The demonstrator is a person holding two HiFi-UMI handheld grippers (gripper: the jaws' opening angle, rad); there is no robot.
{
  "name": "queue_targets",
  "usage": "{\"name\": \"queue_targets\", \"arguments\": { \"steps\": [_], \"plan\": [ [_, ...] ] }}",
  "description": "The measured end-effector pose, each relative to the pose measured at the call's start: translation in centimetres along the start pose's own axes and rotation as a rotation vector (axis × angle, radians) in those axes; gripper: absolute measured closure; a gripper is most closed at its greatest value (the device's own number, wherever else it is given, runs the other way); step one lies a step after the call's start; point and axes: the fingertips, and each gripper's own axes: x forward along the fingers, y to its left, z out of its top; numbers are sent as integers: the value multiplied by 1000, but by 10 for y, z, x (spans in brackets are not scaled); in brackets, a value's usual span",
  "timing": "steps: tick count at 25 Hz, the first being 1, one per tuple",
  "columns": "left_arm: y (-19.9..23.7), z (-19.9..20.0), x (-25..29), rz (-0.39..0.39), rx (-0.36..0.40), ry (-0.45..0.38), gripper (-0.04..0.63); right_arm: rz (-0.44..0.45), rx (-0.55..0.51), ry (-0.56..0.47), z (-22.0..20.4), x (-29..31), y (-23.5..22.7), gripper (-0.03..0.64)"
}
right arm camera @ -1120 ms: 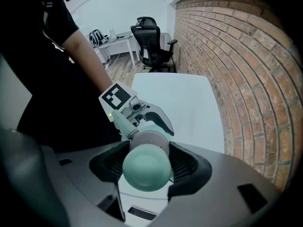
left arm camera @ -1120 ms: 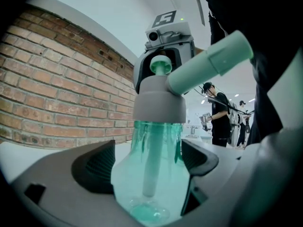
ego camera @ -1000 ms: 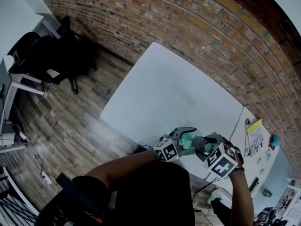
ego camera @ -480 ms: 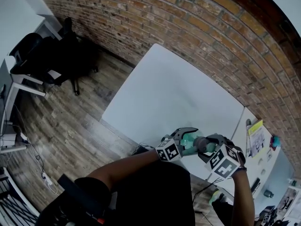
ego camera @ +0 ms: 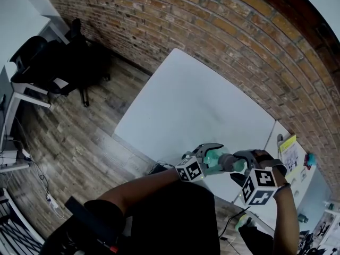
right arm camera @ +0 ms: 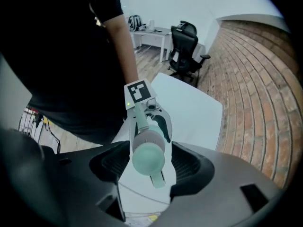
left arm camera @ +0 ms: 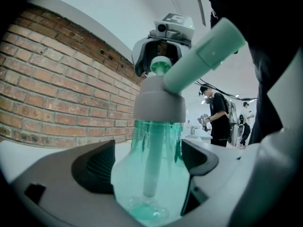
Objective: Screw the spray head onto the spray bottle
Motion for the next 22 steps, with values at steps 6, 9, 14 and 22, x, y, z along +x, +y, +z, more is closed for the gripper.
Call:
{"name": "queue_targets", "arguments": {
  "steps": [6, 9, 14, 22],
  "plan": [
    [0, 0, 2, -3, -4, 3, 176, 22, -173, 90, -4, 14, 6, 356],
    [-1, 0, 2, -4, -3, 2, 176, 14, -226, 124, -4, 20, 4, 357],
    [0, 1, 0, 0, -4, 2, 176, 8, -259, 157, -5, 26, 3, 357],
    [0, 0, 0, 4, -5, -1, 176, 43, -64, 88, -3, 28, 4, 357]
  ]
}}
